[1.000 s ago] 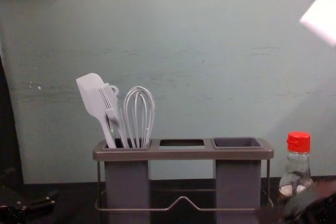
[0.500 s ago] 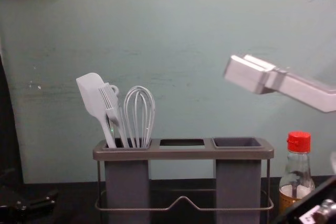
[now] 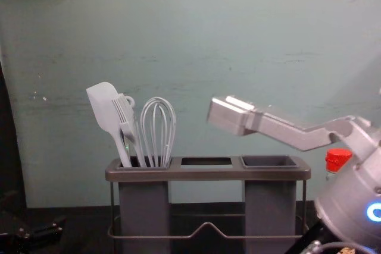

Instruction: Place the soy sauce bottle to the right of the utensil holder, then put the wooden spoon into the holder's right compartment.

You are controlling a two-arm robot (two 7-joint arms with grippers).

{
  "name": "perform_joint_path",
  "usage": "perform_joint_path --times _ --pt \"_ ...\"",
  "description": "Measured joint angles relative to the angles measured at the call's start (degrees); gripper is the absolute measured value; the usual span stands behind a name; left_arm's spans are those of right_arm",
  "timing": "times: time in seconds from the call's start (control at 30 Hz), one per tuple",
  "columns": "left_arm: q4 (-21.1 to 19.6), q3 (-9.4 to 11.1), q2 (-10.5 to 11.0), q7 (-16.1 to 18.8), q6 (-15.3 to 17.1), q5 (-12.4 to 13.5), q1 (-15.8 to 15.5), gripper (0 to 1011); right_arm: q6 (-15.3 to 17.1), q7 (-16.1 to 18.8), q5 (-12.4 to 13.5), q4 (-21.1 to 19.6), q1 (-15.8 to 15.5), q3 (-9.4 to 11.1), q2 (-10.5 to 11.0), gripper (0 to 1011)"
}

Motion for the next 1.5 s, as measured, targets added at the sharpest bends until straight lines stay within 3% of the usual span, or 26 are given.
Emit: perform_joint_path --times 0.4,1.5 --pt "0.0 0.0 0.0 0.0 0.0 0.0 0.0 1011 -0.34 0.57 -2.22 4.12 0.74 -1.0 -2.61 1002" --pt "0.0 0.0 0.0 0.0 0.0 0.0 0.0 1011 -2.23 3.01 -6.77 8.58 0.91 -1.03 -5.33 1002"
